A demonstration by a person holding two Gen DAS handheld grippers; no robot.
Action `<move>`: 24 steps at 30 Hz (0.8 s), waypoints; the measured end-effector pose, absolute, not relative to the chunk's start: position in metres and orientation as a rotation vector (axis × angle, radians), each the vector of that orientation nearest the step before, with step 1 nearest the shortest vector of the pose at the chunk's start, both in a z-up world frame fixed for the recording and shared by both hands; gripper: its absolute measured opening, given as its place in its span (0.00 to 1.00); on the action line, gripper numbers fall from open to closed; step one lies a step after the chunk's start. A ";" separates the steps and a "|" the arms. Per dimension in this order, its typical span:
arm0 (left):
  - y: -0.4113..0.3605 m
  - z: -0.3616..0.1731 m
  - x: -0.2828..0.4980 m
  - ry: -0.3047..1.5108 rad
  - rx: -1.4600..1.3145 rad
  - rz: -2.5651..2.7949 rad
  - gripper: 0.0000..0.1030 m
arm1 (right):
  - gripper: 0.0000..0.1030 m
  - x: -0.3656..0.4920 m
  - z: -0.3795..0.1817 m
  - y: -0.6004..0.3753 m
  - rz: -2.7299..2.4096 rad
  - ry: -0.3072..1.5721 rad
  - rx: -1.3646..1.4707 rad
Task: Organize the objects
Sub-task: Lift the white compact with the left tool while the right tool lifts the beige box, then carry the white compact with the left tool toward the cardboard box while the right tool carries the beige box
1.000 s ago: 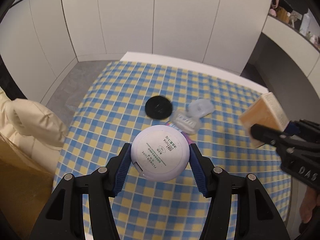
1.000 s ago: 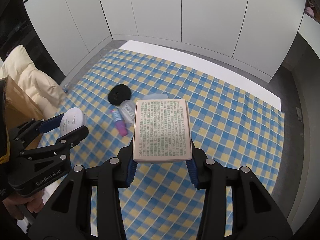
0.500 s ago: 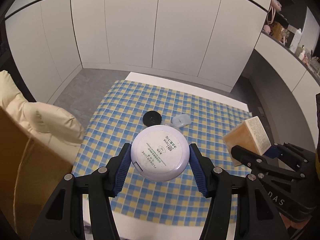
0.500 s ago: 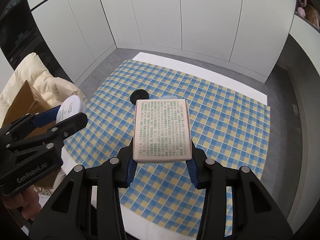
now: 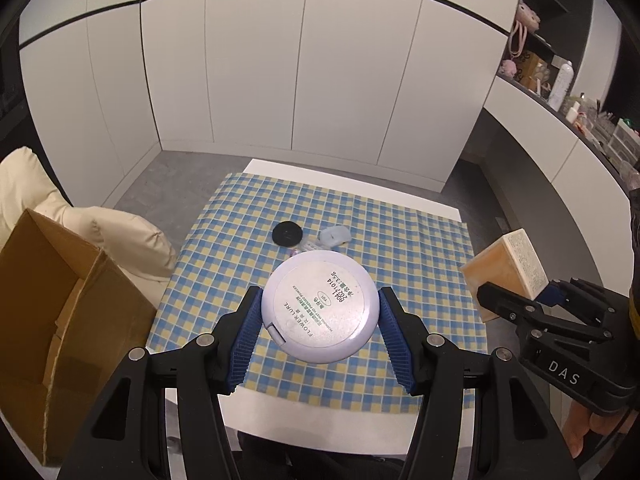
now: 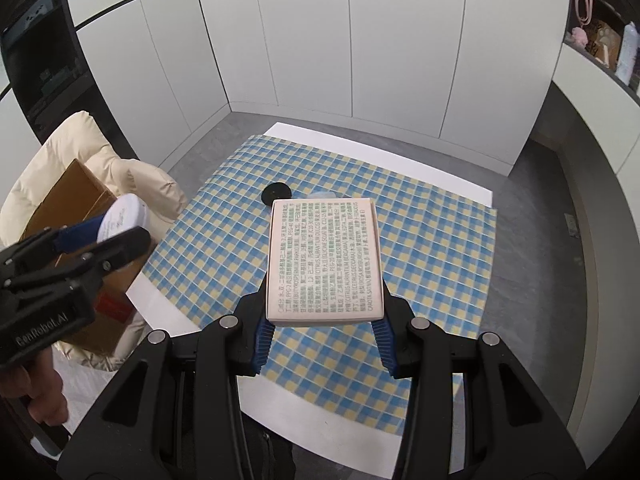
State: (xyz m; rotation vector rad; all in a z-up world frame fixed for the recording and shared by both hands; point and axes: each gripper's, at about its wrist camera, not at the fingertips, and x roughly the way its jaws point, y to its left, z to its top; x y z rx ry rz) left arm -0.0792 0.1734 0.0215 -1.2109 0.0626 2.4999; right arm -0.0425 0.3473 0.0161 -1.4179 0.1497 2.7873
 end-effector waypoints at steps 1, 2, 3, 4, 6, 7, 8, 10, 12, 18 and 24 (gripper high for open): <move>0.176 0.024 -0.074 0.072 -1.201 2.500 0.55 | 0.43 -0.039 0.016 0.349 2.788 0.162 -1.414; 0.177 0.025 -0.072 0.075 -1.193 2.499 0.55 | 0.43 -0.037 0.016 0.350 2.790 0.172 -1.413; 0.178 0.026 -0.068 0.075 -1.179 2.497 0.55 | 0.43 -0.034 0.016 0.351 2.793 0.186 -1.415; 0.178 0.026 -0.064 0.078 -1.167 2.501 0.55 | 0.43 -0.031 0.016 0.353 2.796 0.197 -1.413; 0.178 0.022 -0.058 0.071 -1.162 2.501 0.55 | 0.43 -0.028 0.015 0.354 2.803 0.206 -1.403; 0.178 0.019 -0.056 0.071 -1.164 2.500 0.55 | 0.43 -0.025 0.014 0.353 2.809 0.203 -1.399; 0.178 0.016 -0.053 0.074 -1.168 2.499 0.55 | 0.43 -0.023 0.013 0.352 2.813 0.192 -1.397; 0.178 0.009 -0.051 0.078 -1.175 2.495 0.55 | 0.43 -0.021 0.012 0.349 2.821 0.157 -1.399; 0.177 0.002 -0.051 0.077 -1.189 2.494 0.55 | 0.43 -0.018 0.013 0.348 2.833 0.141 -1.403; 0.174 0.000 -0.057 0.076 -1.175 2.505 0.55 | 0.43 -0.017 0.011 0.353 2.850 0.213 -1.409; 0.172 0.004 -0.062 0.064 -1.144 2.515 0.55 | 0.43 -0.021 0.012 0.355 2.820 0.118 -1.397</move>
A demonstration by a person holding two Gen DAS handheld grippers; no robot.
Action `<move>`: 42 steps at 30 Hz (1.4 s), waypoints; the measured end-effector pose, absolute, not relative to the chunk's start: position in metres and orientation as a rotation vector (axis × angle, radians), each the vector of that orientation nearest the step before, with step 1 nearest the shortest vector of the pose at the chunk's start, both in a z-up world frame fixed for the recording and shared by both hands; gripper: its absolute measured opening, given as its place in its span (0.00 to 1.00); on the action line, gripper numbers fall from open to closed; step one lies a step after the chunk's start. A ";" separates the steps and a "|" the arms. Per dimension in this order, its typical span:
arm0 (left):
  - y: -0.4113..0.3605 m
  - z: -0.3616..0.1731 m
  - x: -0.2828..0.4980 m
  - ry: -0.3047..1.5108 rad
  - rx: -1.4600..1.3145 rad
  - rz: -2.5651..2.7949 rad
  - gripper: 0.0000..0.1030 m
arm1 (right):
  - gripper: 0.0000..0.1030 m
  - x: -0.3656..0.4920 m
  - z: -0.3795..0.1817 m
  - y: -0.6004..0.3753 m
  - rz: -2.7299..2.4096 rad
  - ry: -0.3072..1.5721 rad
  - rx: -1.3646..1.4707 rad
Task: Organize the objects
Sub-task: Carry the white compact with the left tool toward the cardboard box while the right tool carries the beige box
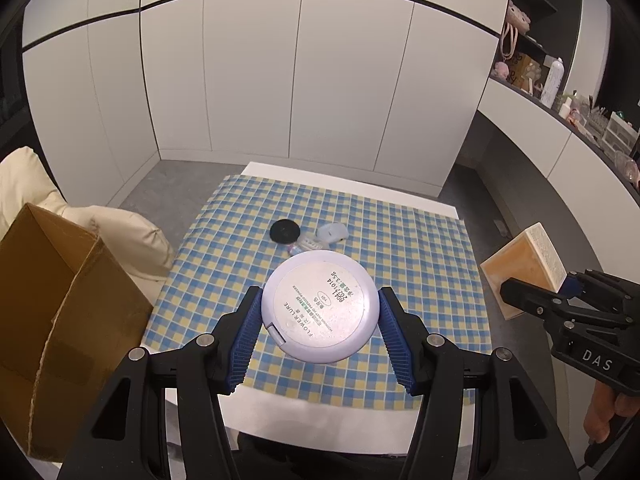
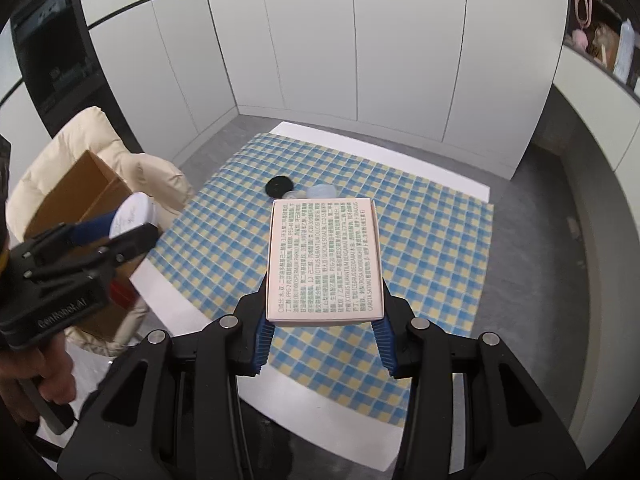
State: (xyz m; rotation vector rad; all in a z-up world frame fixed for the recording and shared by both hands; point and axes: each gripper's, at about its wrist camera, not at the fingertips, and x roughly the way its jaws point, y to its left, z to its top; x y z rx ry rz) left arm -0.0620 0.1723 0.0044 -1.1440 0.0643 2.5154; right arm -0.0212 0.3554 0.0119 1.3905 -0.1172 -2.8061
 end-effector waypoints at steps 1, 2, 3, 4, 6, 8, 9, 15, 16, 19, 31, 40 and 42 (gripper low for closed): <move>0.172 0.005 -0.063 0.067 -1.139 2.515 0.56 | 0.43 -0.022 0.011 0.358 -2.798 -0.149 1.401; 0.173 0.005 -0.063 0.072 -1.136 2.514 0.56 | 0.43 -0.023 0.009 0.362 -2.789 -0.182 1.409; 0.173 0.005 -0.064 0.074 -1.134 2.513 0.56 | 0.43 -0.024 0.008 0.364 -2.781 -0.207 1.416; 0.172 0.005 -0.064 0.073 -1.130 2.512 0.56 | 0.43 -0.026 0.007 0.365 -2.777 -0.214 1.420; 0.169 0.003 -0.066 0.075 -1.134 2.514 0.56 | 0.43 -0.027 0.008 0.364 -2.787 -0.193 1.410; 0.166 0.000 -0.069 0.072 -1.140 2.517 0.56 | 0.43 -0.030 0.008 0.362 -2.785 -0.190 1.404; 0.164 0.000 -0.070 0.074 -1.141 2.519 0.56 | 0.43 -0.032 0.007 0.361 -2.783 -0.191 1.407; 0.146 -0.006 -0.074 0.063 -1.147 2.533 0.56 | 0.43 -0.046 0.002 0.349 -2.772 -0.177 1.413; 0.143 -0.007 -0.074 0.064 -1.145 2.539 0.56 | 0.43 -0.049 0.003 0.346 -2.770 -0.173 1.408; 0.132 -0.007 -0.077 0.040 -1.153 2.548 0.56 | 0.43 -0.054 0.001 0.334 -2.760 -0.147 1.408; 0.087 -0.003 -0.083 -0.045 -1.169 2.602 0.56 | 0.43 -0.067 0.002 0.294 -2.729 -0.063 1.383; 0.066 -0.002 -0.085 -0.068 -1.180 2.624 0.56 | 0.43 -0.077 0.001 0.277 -2.716 -0.058 1.376; 0.061 -0.002 -0.086 -0.070 -1.181 2.630 0.56 | 0.43 -0.079 0.001 0.273 -2.711 -0.060 1.372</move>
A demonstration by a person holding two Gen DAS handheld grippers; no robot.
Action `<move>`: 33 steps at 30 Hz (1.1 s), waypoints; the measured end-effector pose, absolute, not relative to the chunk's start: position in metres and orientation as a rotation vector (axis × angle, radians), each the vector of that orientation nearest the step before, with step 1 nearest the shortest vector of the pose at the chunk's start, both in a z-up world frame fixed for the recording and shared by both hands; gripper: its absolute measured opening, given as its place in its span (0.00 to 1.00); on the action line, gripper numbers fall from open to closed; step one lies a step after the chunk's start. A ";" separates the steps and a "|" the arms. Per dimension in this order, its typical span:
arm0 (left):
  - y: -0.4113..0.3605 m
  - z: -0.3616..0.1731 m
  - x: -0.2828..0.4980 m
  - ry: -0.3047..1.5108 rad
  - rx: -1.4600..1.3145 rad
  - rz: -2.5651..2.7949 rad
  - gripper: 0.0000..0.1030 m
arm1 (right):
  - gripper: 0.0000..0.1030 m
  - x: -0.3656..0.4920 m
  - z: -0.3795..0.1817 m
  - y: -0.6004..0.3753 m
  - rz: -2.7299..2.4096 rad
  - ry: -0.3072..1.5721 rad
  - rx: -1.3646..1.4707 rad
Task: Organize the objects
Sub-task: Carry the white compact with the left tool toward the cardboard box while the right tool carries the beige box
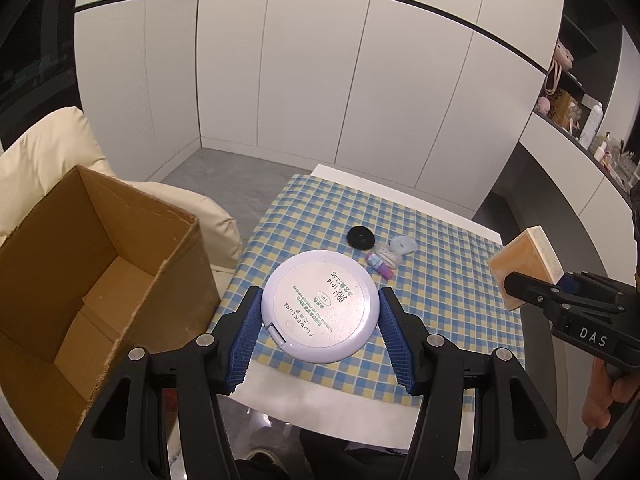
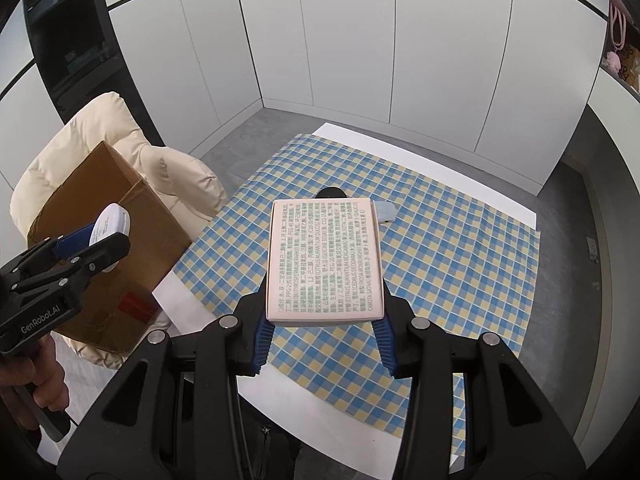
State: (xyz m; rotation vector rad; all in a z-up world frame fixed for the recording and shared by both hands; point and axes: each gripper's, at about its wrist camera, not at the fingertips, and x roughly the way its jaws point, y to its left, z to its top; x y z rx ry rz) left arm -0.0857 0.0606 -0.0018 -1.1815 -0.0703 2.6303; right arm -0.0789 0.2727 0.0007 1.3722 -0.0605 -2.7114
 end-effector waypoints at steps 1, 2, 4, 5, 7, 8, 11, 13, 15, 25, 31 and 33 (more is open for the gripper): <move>0.058 -0.002 -0.086 -0.072 -1.182 2.635 0.56 | 0.43 -0.080 0.001 0.270 -2.710 -0.059 1.370; 0.055 -0.002 -0.086 -0.075 -1.184 2.640 0.56 | 0.43 -0.081 0.001 0.268 -2.709 -0.056 1.370; 0.049 -0.002 -0.086 -0.080 -1.186 2.646 0.56 | 0.43 -0.082 0.001 0.264 -2.703 -0.051 1.368; 0.047 -0.002 -0.086 -0.082 -1.188 2.650 0.56 | 0.43 -0.083 0.001 0.262 -2.700 -0.048 1.367; 0.042 -0.001 -0.087 -0.087 -1.189 2.657 0.56 | 0.43 -0.085 0.001 0.258 -2.694 -0.042 1.366; 0.041 -0.001 -0.087 -0.087 -1.190 2.660 0.56 | 0.43 -0.085 0.001 0.256 -2.691 -0.040 1.364; 0.035 -0.001 -0.087 -0.093 -1.191 2.670 0.56 | 0.43 -0.087 0.000 0.250 -2.683 -0.032 1.361; 0.032 0.000 -0.087 -0.095 -1.192 2.676 0.56 | 0.43 -0.088 0.000 0.246 -2.678 -0.029 1.358; 0.028 0.000 -0.086 -0.098 -1.193 2.682 0.56 | 0.43 -0.090 0.000 0.243 -2.672 -0.028 1.356; 0.009 -0.003 -0.083 -0.112 -1.201 2.710 0.56 | 0.43 -0.094 0.000 0.224 -2.645 -0.003 1.341; -0.003 -0.001 -0.081 -0.120 -1.204 2.732 0.56 | 0.43 -0.097 0.000 0.213 -2.627 0.008 1.330; -0.008 -0.001 -0.081 -0.127 -1.206 2.742 0.56 | 0.43 -0.098 0.001 0.208 -2.621 0.013 1.327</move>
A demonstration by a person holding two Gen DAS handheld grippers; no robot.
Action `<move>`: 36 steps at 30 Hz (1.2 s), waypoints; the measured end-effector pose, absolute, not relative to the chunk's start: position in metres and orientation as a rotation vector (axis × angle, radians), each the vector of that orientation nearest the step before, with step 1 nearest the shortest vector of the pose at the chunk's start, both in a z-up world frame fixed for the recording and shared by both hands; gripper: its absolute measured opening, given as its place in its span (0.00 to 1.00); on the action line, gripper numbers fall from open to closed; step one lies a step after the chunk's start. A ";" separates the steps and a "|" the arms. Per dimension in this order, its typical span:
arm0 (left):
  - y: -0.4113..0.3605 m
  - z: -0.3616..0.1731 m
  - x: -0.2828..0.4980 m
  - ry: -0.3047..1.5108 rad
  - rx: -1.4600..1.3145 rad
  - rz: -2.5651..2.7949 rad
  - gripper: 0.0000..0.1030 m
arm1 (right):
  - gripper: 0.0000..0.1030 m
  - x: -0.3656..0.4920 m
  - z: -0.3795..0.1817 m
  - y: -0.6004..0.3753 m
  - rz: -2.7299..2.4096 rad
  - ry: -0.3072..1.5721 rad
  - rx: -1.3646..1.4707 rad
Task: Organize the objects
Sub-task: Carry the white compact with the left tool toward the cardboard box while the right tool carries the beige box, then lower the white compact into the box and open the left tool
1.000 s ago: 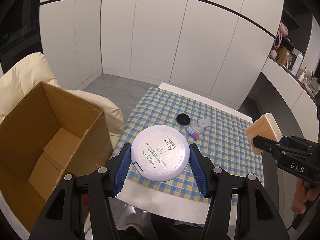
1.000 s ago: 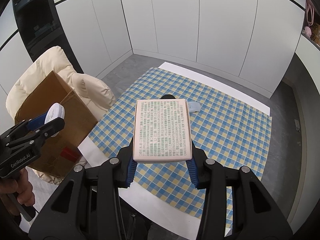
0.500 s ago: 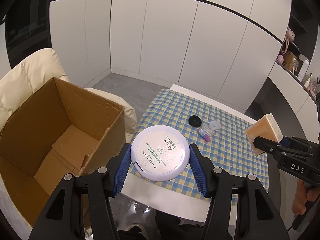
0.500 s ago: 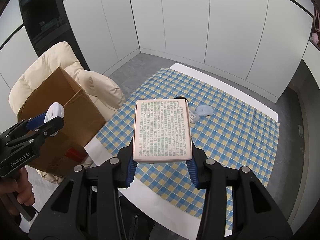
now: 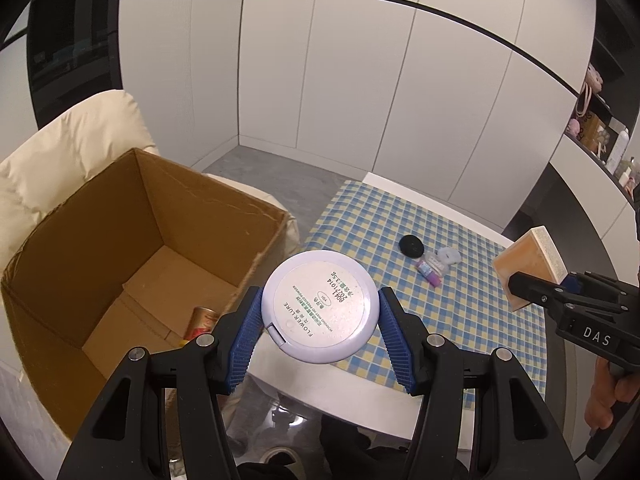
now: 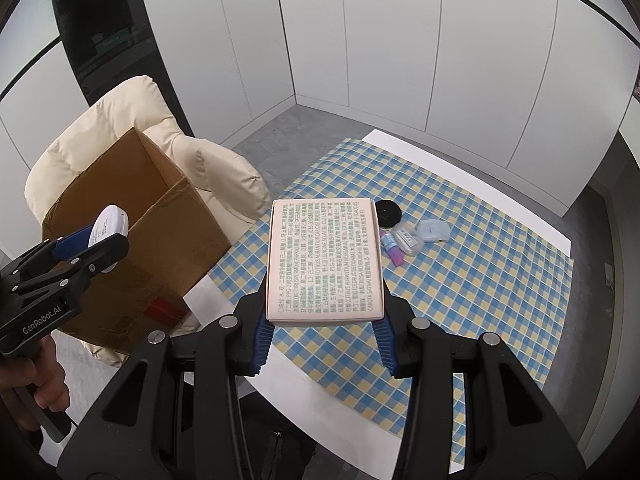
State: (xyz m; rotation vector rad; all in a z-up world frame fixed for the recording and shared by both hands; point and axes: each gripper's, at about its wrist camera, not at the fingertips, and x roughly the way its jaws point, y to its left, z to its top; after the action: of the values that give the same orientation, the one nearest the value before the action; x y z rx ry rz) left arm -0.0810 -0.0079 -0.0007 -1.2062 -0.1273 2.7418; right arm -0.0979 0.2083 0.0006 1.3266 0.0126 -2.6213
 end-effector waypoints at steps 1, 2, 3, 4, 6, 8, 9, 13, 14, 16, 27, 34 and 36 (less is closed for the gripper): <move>-0.010 0.000 -0.081 -0.129 -1.207 2.745 0.56 | 0.43 -0.098 0.001 0.206 -2.617 0.016 1.325; -0.013 0.000 -0.081 -0.132 -1.208 2.750 0.56 | 0.43 -0.099 0.000 0.203 -2.614 0.020 1.323; -0.015 0.000 -0.080 -0.135 -1.210 2.754 0.56 | 0.43 -0.099 0.000 0.200 -2.609 0.025 1.322; -0.017 0.000 -0.080 -0.137 -1.211 2.758 0.56 | 0.43 -0.100 0.000 0.198 -2.606 0.028 1.320; -0.021 0.001 -0.080 -0.142 -1.213 2.764 0.56 | 0.43 -0.100 0.000 0.194 -2.600 0.037 1.315; -0.025 0.001 -0.079 -0.146 -1.215 2.770 0.56 | 0.43 -0.101 0.000 0.190 -2.594 0.042 1.312; -0.027 0.001 -0.079 -0.147 -1.217 2.772 0.56 | 0.43 -0.101 0.000 0.188 -2.590 0.044 1.310; -0.035 0.000 -0.077 -0.156 -1.228 2.780 0.56 | 0.43 -0.103 0.001 0.179 -2.577 0.052 1.305; -0.037 -0.001 -0.076 -0.158 -1.231 2.782 0.56 | 0.43 -0.103 0.001 0.176 -2.574 0.054 1.303; -0.041 -0.001 -0.074 -0.160 -1.237 2.788 0.56 | 0.43 -0.104 0.001 0.169 -2.565 0.064 1.297; -0.073 -0.002 -0.067 -0.201 -1.258 2.832 0.56 | 0.43 -0.107 0.001 0.135 -2.518 0.109 1.273; -0.087 -0.008 -0.065 -0.214 -1.272 2.856 0.56 | 0.43 -0.109 0.001 0.112 -2.485 0.136 1.261; -0.091 -0.010 -0.064 -0.220 -1.281 2.863 0.56 | 0.43 -0.110 0.001 0.108 -2.479 0.129 1.255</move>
State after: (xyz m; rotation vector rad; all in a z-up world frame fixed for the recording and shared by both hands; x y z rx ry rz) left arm -0.0639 -0.0913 -0.0096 -1.2805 -0.2200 2.8630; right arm -0.1097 0.1076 0.0010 1.2555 0.1286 -2.4788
